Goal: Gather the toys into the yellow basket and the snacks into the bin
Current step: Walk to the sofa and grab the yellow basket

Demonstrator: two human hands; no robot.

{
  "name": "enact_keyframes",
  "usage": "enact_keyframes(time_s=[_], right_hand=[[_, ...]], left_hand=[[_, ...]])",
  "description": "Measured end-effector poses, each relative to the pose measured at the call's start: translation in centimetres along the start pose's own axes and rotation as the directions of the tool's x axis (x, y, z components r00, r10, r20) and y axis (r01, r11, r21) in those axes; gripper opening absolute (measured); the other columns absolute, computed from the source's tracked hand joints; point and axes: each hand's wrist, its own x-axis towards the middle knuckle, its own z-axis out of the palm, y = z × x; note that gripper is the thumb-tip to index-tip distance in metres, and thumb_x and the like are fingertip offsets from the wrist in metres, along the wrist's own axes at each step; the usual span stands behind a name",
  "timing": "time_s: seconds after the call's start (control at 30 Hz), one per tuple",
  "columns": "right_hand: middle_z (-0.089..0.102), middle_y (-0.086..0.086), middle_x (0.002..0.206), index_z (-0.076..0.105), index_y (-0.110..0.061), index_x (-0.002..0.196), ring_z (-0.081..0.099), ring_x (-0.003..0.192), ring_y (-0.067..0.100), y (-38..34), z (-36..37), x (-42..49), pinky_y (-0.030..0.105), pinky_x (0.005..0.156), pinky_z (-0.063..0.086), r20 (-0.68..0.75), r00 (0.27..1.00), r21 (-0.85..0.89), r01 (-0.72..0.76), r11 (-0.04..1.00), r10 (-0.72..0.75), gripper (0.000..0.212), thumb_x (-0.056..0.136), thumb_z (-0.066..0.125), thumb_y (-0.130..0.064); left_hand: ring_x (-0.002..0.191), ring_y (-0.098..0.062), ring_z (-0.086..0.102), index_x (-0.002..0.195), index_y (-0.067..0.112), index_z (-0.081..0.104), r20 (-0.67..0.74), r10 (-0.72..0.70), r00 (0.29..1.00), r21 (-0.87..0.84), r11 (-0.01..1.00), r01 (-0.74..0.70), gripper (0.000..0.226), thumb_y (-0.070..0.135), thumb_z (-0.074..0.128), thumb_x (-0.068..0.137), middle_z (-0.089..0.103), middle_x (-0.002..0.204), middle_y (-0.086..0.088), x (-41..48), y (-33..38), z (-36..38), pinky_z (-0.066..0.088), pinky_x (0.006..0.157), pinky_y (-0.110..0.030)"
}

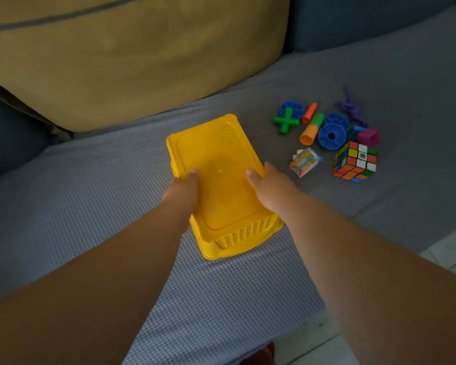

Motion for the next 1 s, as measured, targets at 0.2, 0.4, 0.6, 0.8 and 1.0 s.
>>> enact_keyframes(time_s=[0.2, 0.4, 0.6, 0.8, 1.0], right_hand=[[0.043, 0.012, 0.140, 0.031, -0.013, 0.144, 0.044, 0.123, 0.030, 0.7, -1.2, -1.2, 0.035, 0.085, 0.033, -0.030, 0.997, 0.370, -0.057, 0.927, 0.073, 0.067, 0.097, 0.020, -0.059], [0.031, 0.003, 0.151, 0.024, -0.024, 0.149, 0.033, 0.135, 0.025, -0.2, -3.4, -2.4, 0.038, 0.108, 0.027, -0.084, 0.990, 0.689, -0.024, 0.725, 0.112, 0.068, 0.095, 0.023, -0.064], [0.055, 0.004, 0.136, 0.037, -0.039, 0.143, 0.056, 0.118, 0.028, 0.8, -4.6, -3.9, 0.055, 0.099, 0.042, 0.113, 0.990, 0.848, -0.137, 0.511, 0.078, 0.121, 0.037, 0.043, -0.097], [0.059, 0.005, 0.128, 0.045, -0.018, 0.138, 0.056, 0.082, 0.013, 0.6, -5.9, -7.3, 0.036, 0.067, 0.037, 0.043, 0.996, 0.910, -0.073, 0.408, 0.081, 0.080, 0.086, 0.021, -0.074], [0.053, 0.008, 0.137, 0.047, -0.035, 0.132, 0.057, 0.111, 0.027, 1.5, -6.2, -9.0, 0.053, 0.089, 0.046, 0.051, 0.993, 0.930, -0.085, 0.357, 0.103, 0.093, 0.062, 0.031, -0.092]], left_hand=[[0.123, -0.027, 0.051, 0.140, 0.018, 0.051, -0.022, -0.055, 0.998, -0.340, 0.940, 0.044, 0.083, 0.078, 0.033, 0.085, 0.055, 0.139, -0.005, -0.5, 0.6, -1.6, 0.039, 0.102, -0.060], [0.138, -0.030, 0.038, 0.150, 0.025, 0.034, 0.070, -0.012, 0.998, -0.444, 0.895, 0.042, 0.085, 0.079, 0.033, 0.084, 0.042, 0.152, -0.004, -3.7, 3.5, -2.0, 0.031, 0.108, -0.065], [0.139, -0.029, 0.038, 0.139, 0.026, 0.052, 0.098, 0.074, 0.992, -0.412, 0.911, -0.027, 0.080, 0.079, 0.025, 0.085, 0.044, 0.151, -0.002, -5.4, 4.3, -3.3, 0.031, 0.107, -0.066], [0.126, -0.030, 0.050, 0.113, 0.011, 0.057, 0.207, 0.080, 0.975, -0.585, 0.809, 0.058, 0.086, 0.084, 0.029, 0.079, 0.061, 0.120, -0.001, -7.0, 4.4, -5.8, 0.036, 0.100, -0.070], [0.131, -0.049, 0.043, 0.153, 0.016, 0.026, 0.419, -0.076, 0.905, -0.590, 0.735, 0.335, 0.126, 0.098, 0.031, 0.058, 0.038, 0.154, -0.018, -6.0, 4.1, -9.1, 0.032, 0.100, -0.071]])
